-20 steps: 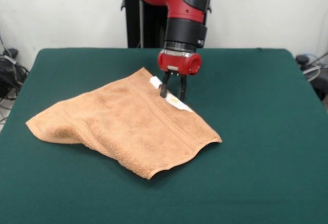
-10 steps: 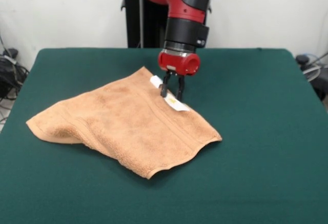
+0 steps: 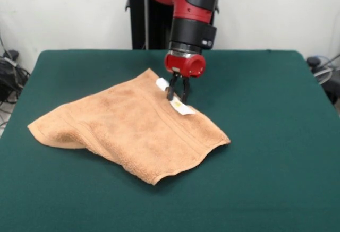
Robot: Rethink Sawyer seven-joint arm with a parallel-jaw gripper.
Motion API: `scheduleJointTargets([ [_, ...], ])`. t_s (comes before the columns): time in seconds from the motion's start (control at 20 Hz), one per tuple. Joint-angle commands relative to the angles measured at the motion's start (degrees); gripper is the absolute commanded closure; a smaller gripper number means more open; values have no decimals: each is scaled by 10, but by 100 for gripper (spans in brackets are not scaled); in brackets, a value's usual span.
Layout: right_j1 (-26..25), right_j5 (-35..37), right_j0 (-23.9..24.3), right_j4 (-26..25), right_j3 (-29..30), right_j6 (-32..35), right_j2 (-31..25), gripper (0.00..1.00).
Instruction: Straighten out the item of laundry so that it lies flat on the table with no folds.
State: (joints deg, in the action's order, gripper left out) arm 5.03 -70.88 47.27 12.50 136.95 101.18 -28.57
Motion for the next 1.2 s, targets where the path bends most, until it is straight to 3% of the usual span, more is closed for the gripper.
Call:
scheduleJointTargets([
  [0.05, -150, 264, -72, 124, 29, 103, 53, 0],
  [0.35, -59, 235, -141, 84, -11, -41, 120, 0],
  [0.5, -21, 259, -153, 48, -43, -94, 154, 0],
  [0.75, 31, 381, -151, 11, -120, -179, 200, 0],
  [1.2, 69, 561, -158, -32, -220, -191, 233, 0],
])
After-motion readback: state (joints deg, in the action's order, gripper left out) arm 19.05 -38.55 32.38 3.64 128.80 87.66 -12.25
